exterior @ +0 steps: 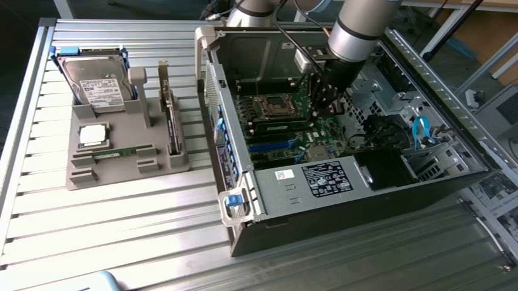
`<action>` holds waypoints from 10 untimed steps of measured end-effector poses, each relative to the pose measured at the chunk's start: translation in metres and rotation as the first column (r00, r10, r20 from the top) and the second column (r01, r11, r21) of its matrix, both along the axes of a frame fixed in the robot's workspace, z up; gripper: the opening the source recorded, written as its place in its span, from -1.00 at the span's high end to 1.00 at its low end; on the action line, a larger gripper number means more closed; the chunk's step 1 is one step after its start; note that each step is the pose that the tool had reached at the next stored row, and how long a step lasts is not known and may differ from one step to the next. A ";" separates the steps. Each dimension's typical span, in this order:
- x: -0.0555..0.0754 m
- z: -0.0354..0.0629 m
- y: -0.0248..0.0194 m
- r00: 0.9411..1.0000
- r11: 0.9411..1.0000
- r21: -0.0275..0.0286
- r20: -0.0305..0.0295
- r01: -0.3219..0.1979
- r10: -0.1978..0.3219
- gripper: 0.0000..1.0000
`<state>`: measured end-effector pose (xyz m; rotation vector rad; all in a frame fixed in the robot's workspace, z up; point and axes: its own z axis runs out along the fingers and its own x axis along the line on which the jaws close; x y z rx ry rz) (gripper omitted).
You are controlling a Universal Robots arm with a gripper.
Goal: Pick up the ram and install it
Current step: 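Press down the ram until it locks into place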
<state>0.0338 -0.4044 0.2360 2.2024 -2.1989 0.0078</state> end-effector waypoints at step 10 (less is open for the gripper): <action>-0.028 0.0020 0.0000 1.000 1.000 0.000 0.007 0.000 0.000 0.79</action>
